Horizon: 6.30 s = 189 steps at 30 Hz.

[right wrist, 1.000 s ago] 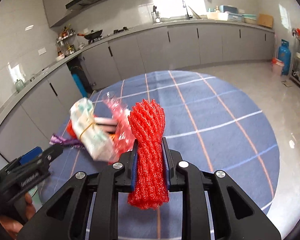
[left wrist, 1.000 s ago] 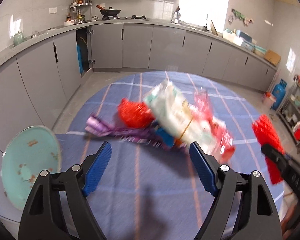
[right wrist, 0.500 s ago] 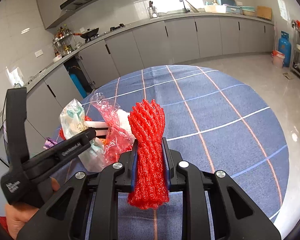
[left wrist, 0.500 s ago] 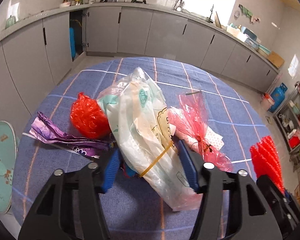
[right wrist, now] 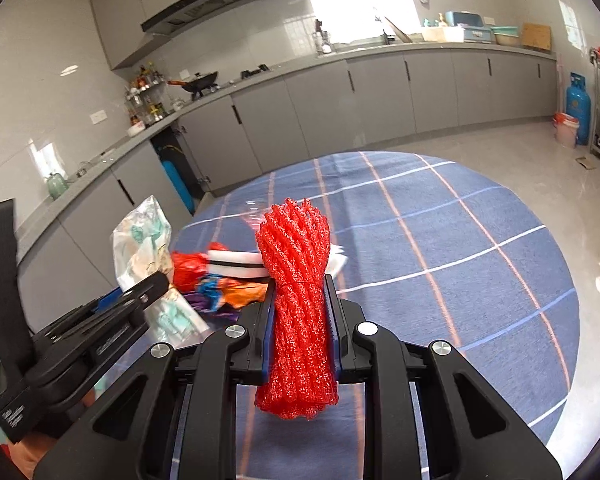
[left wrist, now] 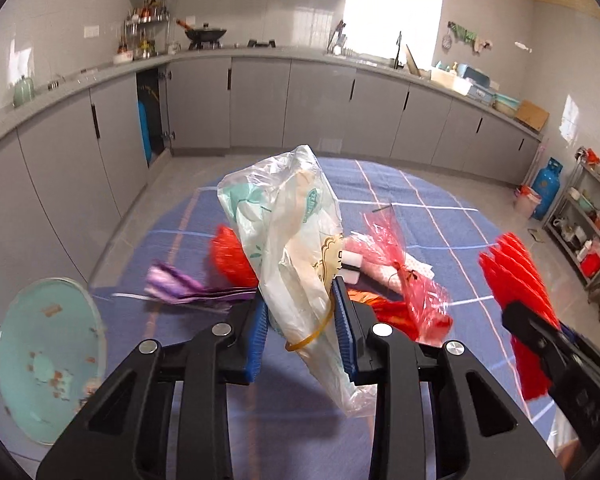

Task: Collect trash
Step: 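Grasp the red mesh net with the right tool while the left tool grasps the clear plastic bag, then carry the red net and clear bag over the teal bin and open both tools, then move both tools back toward the remaining trash on the table, then grasp the pink plastic bag with the right tool while the left tool grasps the purple wrapper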

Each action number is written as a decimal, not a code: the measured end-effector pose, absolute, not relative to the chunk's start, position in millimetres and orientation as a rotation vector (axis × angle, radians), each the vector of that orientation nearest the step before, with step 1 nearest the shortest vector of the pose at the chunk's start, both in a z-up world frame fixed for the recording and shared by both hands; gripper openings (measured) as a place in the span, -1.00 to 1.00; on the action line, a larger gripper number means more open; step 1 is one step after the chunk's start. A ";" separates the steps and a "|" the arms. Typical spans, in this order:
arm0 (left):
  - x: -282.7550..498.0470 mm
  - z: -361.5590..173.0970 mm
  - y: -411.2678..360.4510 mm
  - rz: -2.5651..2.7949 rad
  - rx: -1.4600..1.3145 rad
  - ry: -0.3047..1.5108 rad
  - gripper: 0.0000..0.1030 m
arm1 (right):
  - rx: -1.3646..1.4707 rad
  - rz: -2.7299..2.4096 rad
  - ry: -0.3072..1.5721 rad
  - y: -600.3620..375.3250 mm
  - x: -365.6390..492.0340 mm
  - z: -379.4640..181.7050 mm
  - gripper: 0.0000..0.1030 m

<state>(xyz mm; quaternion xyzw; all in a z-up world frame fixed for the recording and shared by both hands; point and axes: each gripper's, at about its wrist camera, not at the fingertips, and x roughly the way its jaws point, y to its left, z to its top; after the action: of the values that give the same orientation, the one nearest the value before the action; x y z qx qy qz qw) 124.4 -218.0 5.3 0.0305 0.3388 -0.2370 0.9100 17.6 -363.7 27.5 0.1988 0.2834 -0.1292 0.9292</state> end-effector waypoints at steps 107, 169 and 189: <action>197.0 -83.0 42.2 0.018 -0.019 0.966 -0.21 | 0.338 0.267 0.902 -82.9 202.0 -53.2 -0.24; 131.3 -29.3 -79.7 -0.146 0.075 0.746 0.88 | 0.256 -0.216 0.589 -280.5 63.3 1.4 0.53; 212.5 -39.0 -170.2 -0.260 0.079 0.765 0.57 | 0.313 -0.308 0.697 -365.3 106.1 -19.1 0.15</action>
<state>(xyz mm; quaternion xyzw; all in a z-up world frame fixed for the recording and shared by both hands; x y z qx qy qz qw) 212.5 -170.2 -39.0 0.0387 0.3720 -0.1267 0.9187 106.1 -365.3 -19.1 0.1521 0.3388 -0.1497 0.9163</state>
